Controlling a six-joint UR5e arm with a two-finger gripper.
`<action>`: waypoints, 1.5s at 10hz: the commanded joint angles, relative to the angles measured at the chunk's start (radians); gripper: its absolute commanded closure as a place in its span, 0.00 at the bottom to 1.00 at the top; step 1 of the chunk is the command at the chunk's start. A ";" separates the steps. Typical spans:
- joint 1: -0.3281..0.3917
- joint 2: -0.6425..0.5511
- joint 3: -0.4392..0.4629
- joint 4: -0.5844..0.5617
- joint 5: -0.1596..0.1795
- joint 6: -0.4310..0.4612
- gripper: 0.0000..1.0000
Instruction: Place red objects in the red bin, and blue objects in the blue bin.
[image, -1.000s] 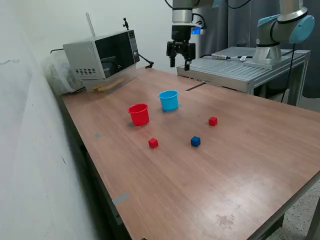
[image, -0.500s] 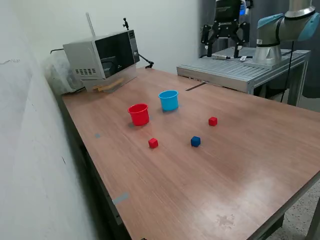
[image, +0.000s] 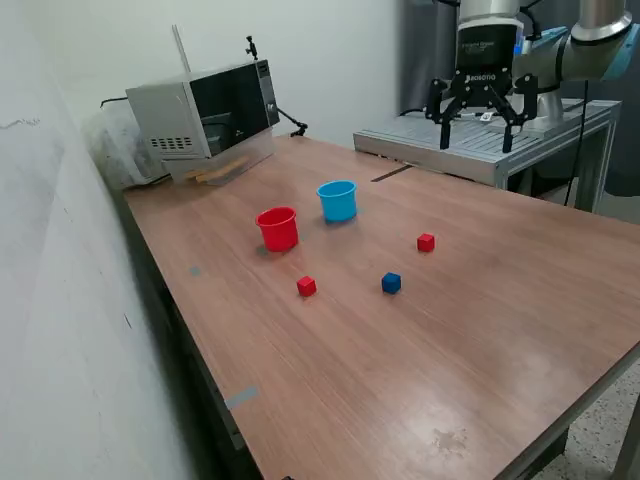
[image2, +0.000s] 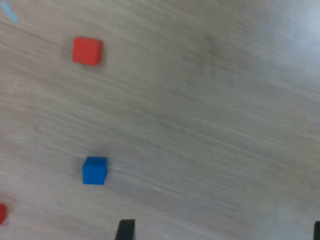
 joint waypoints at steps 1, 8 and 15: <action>0.010 0.169 -0.102 -0.010 -0.003 -0.035 0.00; -0.171 0.350 -0.181 -0.085 -0.030 -0.146 0.00; -0.070 0.382 -0.198 -0.097 -0.025 -0.144 0.00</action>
